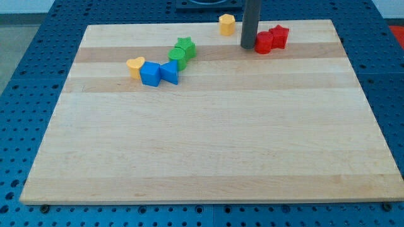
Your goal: Point yourself below the blue cube
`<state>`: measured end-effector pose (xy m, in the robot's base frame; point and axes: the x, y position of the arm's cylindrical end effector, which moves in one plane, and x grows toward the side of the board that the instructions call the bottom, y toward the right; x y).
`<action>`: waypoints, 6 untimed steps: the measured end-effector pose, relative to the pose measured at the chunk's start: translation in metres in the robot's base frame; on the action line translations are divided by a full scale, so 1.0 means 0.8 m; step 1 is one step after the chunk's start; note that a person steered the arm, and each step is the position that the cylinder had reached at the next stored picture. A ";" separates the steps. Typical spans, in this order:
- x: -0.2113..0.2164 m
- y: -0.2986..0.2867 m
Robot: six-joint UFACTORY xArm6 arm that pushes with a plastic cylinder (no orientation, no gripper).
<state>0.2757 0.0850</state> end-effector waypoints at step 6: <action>0.183 -0.309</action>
